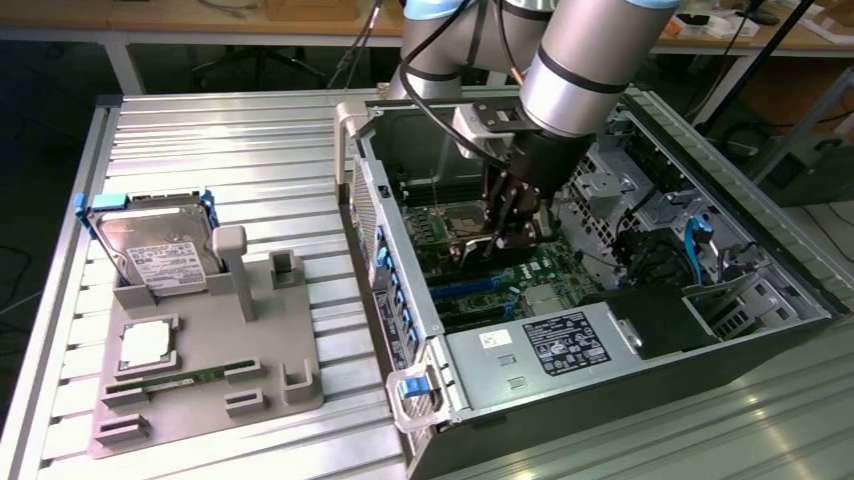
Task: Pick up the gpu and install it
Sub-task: 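Insert the gpu into the slot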
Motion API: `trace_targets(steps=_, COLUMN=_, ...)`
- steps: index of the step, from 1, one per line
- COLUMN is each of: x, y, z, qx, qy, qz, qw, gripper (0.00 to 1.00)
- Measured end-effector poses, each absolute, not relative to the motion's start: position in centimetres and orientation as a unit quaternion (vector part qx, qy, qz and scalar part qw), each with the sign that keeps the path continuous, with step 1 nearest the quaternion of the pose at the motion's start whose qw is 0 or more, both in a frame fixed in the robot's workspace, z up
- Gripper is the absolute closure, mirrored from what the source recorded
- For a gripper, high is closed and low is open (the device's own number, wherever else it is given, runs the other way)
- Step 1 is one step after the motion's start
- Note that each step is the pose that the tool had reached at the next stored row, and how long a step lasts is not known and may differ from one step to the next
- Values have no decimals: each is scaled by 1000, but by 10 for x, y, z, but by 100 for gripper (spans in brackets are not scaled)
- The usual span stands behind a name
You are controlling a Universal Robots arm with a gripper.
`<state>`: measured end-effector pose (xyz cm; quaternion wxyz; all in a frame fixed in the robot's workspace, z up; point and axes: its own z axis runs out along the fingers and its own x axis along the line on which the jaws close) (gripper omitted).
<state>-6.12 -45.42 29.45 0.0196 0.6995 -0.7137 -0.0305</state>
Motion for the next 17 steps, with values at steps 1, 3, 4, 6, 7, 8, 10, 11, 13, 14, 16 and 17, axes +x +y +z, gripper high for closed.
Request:
trace_targets(steps=1, x=-61, y=-455, z=295, qx=700, qy=-714, qz=-30, qw=20, gripper=73)
trace_targets(steps=3, x=-61, y=-456, z=295, qx=699, qy=-714, qz=-30, qw=20, gripper=73)
trace_targets(steps=4, x=-61, y=-456, z=295, qx=700, qy=-714, qz=-30, qw=20, gripper=73)
trace_targets(steps=6, x=-61, y=-457, z=295, qx=700, qy=-714, qz=-30, qw=20, gripper=73)
trace_targets(steps=7, x=-61, y=-457, z=295, qx=700, qy=-714, qz=-30, qw=20, gripper=73)
trace_targets(steps=8, x=-61, y=-457, z=294, qx=700, qy=-714, qz=-30, qw=20, gripper=73)
trace_targets(steps=10, x=-61, y=-457, z=294, qx=700, qy=-714, qz=-30, qw=20, gripper=73)
trace_targets(steps=11, x=-61, y=-457, z=293, qx=700, qy=-714, qz=-30, qw=20, gripper=73)
trace_targets(steps=13, x=-61, y=-457, z=290, qx=700, qy=-714, qz=-31, qw=20, gripper=73)
trace_targets(steps=14, x=-61, y=-457, z=289, qx=700, qy=-714, qz=-31, qw=20, gripper=73)
trace_targets(steps=16, x=-61, y=-457, z=285, qx=699, qy=-714, qz=-31, qw=21, gripper=73)
trace_targets(steps=17, x=-61, y=-457, z=284, qx=699, qy=-714, qz=-31, qw=21, gripper=73)
